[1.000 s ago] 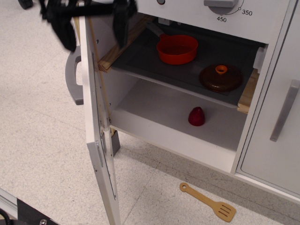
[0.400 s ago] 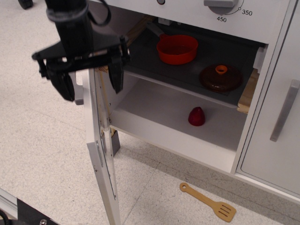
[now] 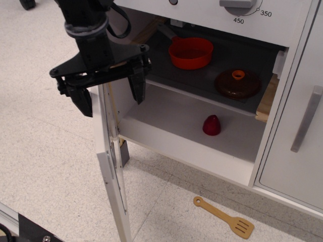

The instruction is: Close oven

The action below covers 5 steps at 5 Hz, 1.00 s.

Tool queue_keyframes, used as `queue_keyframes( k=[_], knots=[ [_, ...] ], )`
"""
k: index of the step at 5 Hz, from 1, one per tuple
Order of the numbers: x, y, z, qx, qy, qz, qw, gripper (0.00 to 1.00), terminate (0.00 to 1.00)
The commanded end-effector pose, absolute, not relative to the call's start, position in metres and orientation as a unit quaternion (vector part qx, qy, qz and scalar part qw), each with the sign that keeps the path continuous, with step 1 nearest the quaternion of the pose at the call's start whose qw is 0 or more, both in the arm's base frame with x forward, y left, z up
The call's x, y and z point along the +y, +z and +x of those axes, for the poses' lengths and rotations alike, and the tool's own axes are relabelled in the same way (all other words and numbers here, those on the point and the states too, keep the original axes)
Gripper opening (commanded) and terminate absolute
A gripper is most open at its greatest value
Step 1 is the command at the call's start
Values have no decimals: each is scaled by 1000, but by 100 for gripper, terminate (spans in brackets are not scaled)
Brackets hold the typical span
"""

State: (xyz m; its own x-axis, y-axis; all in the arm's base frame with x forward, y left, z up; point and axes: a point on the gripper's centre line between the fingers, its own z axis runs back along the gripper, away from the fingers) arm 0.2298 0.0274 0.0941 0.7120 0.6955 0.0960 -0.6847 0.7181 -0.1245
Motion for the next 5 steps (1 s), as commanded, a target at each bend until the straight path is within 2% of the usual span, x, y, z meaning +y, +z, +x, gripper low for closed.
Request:
queue_keyframes(
  k=[1,3,4,5],
  knots=[
    [-3,106,259,-82,395,-48,914,100,0],
    [-30,110,285,-82,410,-46,907,100,0],
    [-31,124,285,-83,405,-51,909,100,0],
    [-20,155,270,-94,360,-54,927,100,0]
  ],
)
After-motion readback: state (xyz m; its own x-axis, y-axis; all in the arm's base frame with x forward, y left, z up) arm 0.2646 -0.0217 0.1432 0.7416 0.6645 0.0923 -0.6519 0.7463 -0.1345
